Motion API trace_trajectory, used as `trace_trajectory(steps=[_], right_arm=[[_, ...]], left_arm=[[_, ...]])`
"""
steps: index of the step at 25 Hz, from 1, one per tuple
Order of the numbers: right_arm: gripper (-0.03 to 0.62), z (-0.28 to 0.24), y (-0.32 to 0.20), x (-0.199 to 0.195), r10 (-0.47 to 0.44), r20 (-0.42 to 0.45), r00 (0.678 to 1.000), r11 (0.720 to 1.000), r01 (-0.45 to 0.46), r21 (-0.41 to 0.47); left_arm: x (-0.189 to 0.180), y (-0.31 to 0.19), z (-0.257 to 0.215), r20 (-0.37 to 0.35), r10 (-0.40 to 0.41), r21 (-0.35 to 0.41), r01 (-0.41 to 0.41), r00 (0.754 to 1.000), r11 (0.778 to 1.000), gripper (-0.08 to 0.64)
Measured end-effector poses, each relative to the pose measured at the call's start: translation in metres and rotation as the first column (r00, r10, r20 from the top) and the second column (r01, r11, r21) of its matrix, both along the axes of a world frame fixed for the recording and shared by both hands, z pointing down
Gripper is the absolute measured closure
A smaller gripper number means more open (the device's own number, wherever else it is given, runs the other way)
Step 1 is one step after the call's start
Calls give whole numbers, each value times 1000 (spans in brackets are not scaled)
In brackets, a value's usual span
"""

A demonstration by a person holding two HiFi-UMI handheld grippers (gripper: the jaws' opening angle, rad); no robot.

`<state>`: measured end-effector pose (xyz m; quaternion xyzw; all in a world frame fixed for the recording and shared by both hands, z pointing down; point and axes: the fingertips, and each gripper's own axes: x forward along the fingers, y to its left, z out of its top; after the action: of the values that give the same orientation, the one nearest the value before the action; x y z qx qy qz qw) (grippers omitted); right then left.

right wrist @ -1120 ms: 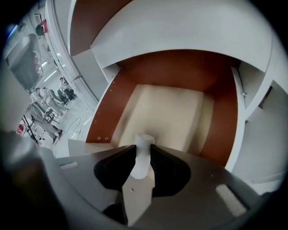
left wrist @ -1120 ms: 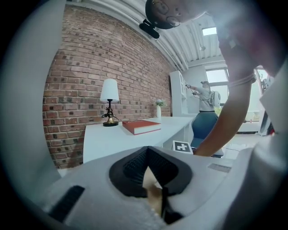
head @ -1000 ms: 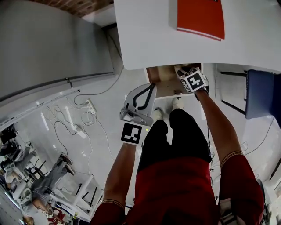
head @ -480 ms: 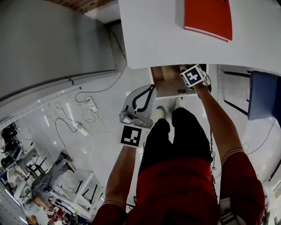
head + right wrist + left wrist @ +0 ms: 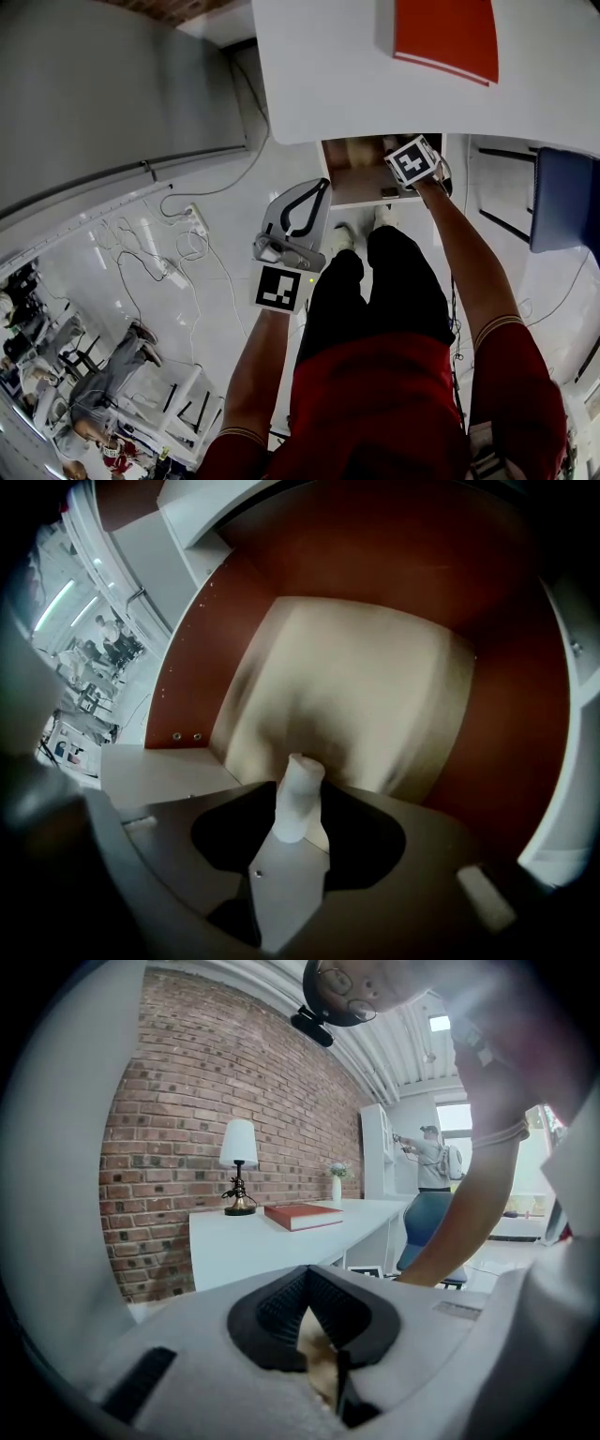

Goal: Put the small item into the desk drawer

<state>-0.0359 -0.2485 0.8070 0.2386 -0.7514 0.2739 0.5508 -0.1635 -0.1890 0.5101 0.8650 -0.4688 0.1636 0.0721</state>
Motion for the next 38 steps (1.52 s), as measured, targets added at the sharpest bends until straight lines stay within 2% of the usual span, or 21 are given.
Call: trace_trajectory(steps=[9, 19, 26, 31, 35, 38], right_arm=[[430, -44, -1, 2, -12, 79, 997, 998, 6, 67], [476, -145, 15, -7, -36, 259, 965, 978, -20, 208], [522, -233, 35, -11, -50, 413, 909, 944, -92, 318], [569, -293, 46, -3, -69, 495, 866, 909, -151, 390], [583, -336, 57, 6, -68, 572, 818, 873, -228, 430], [583, -372, 69, 16, -69, 634, 770, 846, -292, 447]], left_arm=[[14, 2, -6, -45, 29, 22, -28, 999, 999, 561], [31, 6, -24, -104, 51, 49, -46, 993, 998, 561], [47, 13, -50, -137, 70, 73, -60, 988, 996, 561], [60, 14, -75, -154, 75, 90, -62, 985, 994, 561], [72, 19, -96, -153, 105, 126, -86, 983, 988, 561], [83, 28, -120, -163, 126, 145, -103, 979, 984, 561]])
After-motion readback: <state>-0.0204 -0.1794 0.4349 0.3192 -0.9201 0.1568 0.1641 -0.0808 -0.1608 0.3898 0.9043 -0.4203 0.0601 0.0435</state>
